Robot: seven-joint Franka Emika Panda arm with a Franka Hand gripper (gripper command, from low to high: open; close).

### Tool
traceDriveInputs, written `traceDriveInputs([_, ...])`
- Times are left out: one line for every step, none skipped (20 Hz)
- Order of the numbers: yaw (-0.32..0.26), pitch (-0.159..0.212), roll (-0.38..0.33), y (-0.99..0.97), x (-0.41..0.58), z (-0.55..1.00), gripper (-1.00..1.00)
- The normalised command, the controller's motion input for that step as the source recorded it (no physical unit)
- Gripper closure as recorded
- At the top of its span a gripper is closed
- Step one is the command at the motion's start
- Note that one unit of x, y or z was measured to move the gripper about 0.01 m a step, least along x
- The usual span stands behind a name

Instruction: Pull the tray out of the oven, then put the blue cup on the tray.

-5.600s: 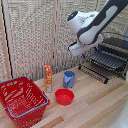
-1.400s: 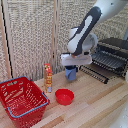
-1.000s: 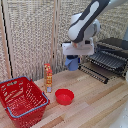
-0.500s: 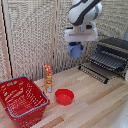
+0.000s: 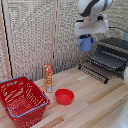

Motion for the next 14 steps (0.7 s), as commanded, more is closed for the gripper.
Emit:
traceDriveInputs([-0.091,0.0,0.006,-0.9,0.051,0.2,1.0])
traceDriveInputs([-0.141,0.0,0.0,-0.79,0.023,0.19,1.0])
traceDriveInputs([-0.177,0.0,0.0,-0.69,0.02,0.13,1.0])
traceDriveInputs([-0.195,0.0,0.0,-0.65,0.026,0.09,1.0])
traceDriveInputs([-0.209,0.0,0.0,-0.61,0.031,0.05,1.0])
traceDriveInputs([-0.212,0.0,0.0,-0.61,0.037,0.03,1.0])
traceDriveInputs([-0.215,-0.001,0.0,-0.6,0.037,0.01,1.0])
traceDriveInputs([-0.213,-0.004,0.0,-0.61,0.043,0.01,1.0])
traceDriveInputs([-0.208,-0.007,0.0,-0.62,0.049,0.0,1.0])
traceDriveInputs([-0.204,-0.01,0.0,-0.62,0.057,0.0,1.0])
traceDriveInputs([-0.199,-0.014,0.0,-0.63,0.066,0.0,1.0])
traceDriveInputs([-0.197,-0.012,0.0,-0.64,0.074,0.0,1.0])
traceDriveInputs([-0.198,-0.01,0.0,-0.63,0.083,0.0,1.0])
traceDriveInputs([-0.198,-0.012,0.0,-0.63,0.1,0.0,1.0])
